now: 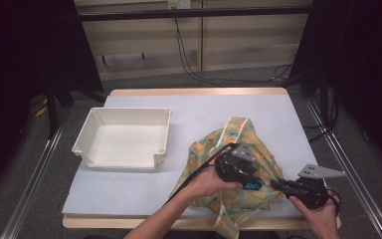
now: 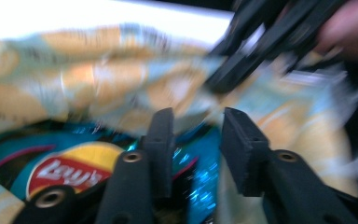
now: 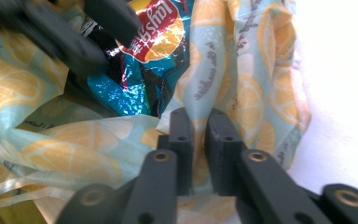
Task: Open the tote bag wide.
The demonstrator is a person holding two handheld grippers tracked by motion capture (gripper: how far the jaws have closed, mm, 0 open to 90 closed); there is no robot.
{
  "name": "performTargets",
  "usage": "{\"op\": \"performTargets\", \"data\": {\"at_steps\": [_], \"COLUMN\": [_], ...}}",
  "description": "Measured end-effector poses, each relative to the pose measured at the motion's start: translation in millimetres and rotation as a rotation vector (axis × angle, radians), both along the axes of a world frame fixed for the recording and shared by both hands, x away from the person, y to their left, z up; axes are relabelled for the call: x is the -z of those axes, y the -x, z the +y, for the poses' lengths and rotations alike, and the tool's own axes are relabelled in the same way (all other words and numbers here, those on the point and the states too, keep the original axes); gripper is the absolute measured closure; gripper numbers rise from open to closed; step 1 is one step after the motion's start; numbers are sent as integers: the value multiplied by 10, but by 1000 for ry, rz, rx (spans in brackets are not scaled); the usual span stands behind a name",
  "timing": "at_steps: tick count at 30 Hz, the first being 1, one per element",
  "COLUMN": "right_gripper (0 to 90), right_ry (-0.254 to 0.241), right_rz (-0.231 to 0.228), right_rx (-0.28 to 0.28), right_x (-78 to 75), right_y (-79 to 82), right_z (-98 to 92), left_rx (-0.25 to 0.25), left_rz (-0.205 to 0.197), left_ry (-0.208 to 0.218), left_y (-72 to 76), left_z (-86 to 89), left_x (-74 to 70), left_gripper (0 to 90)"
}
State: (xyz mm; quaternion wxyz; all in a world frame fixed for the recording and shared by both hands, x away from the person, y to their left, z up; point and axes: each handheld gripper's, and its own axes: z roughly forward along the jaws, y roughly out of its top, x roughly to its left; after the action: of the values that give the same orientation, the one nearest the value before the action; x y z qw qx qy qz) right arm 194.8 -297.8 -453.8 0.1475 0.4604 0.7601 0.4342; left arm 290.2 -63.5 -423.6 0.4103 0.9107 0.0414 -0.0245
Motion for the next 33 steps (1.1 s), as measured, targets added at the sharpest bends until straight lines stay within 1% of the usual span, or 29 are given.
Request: {"op": "performTargets", "data": {"at_steps": [1, 3, 4, 5, 6, 7, 8, 10, 11, 13, 14, 16, 17, 18, 19, 20, 21, 22, 23, 25, 27, 31, 33], "right_gripper": [788, 760, 758, 752, 748, 748, 747, 744, 745, 745, 745, 744, 745, 745, 745, 745, 745, 745, 745, 745, 745, 745, 746], "right_ry": [-1, -8, -12, -13, -16, -17, -15, -20, -23, -29, -29, -28, -29, -33, -34, -35, -37, -37, -37, -39, -37, -39, -38], "right_rz": [0, -4, -3, -3, 0, -3, -3, -3, -8, -4, -7, -7, -6, -5, -6, -6, -8, -8, -8, -8, -11, -6, -7], "right_rx": [4, 7, 10, 9, 10, 10, 8, 11, 11, 10, 8, 9, 10, 13, 12, 11, 11, 10, 10, 8, 8, 9, 7], "right_x": [-4, 6, 17, 22, 25, 27, 25, 15, 15, 15, 19, 24, 24, 25, 26, 25, 25, 23, 22, 24, 30, 27, 29], "right_y": [6, 6, 4, 1, 0, -4, -5, -6, -9, -9, -12, -15, -14, -12, -14, -14, -15, -15, -13, -14, -19, -18, -19], "right_z": [-9, -30, -33, -36, -33, -27, -24, -15, -14, -12, -13, -12, -13, -13, -17, -20, -23, -27, -29, -29, -27, -19, -17], "left_rx": [0, -4, 8, 16, 17, 18, 35, 35, 40, 41, 46, 42, 51, 54, 44, 47, 41, 35, 35, 31, 26, 4, 4], "left_rz": [7, -14, -24, -23, -44, -57, -71, -77, -87, -115, -134, -147, -173, -183, -192, -214, -217, -228, -231, -247, -248, -278, -275], "left_ry": [-9, -28, -32, -34, -51, -57, -64, -70, -79, -89, -108, -125, -154, -168, -173, -188, -193, -201, -202, -219, -227, -237, -239], "left_y": [7, 27, 29, 36, 43, 56, 56, 76, 83, 107, 120, 133, 138, 144, 152, 151, 154, 158, 164, 181, 168, 186, 184], "left_z": [4, 19, 25, 30, 28, 20, 15, 6, -2, -18, -33, -56, -72, -85, -97, -107, -114, -117, -120, -129, -135, -144, -140], "left_x": [56, 116, 127, 133, 143, 158, 167, 187, 190, 208, 223, 232, 228, 229, 236, 239, 240, 241, 243, 241, 236, 241, 238], "left_gripper": [606, 526, 492, 467, 452, 447, 442, 429, 425, 425, 425, 426, 429, 432, 432, 442, 445, 456, 466, 469, 487, 542, 586]}}
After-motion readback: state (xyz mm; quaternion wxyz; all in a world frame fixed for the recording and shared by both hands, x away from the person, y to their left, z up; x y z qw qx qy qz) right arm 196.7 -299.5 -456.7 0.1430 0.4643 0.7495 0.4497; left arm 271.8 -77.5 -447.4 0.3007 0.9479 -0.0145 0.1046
